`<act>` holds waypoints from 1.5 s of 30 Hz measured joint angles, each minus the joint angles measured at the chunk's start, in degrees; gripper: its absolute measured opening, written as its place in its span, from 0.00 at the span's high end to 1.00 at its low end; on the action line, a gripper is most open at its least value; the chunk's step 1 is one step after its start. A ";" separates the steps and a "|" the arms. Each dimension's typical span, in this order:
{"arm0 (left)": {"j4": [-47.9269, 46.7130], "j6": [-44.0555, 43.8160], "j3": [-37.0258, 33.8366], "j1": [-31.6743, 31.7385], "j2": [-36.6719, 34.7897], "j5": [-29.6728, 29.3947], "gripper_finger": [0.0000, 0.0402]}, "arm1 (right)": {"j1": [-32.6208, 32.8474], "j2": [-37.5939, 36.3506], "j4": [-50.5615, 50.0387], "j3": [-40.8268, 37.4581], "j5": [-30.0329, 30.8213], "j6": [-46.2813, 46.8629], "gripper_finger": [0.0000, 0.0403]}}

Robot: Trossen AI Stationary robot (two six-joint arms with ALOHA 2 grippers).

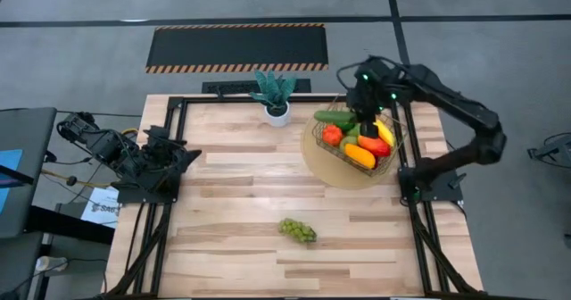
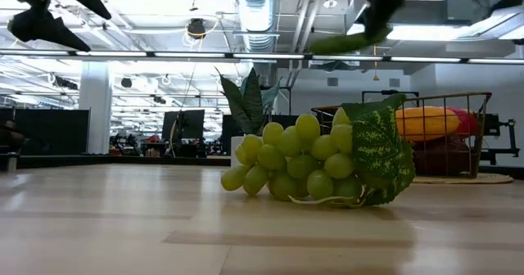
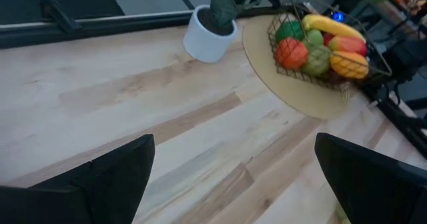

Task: Build produce basket
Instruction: Put the green cucumber into the wire basket, then put the green grapes into the wire basket

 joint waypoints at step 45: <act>-2.63 -4.95 0.00 0.01 0.02 -3.90 0.01 | -8.18 0.41 20.48 -23.64 3.66 -18.62 0.34</act>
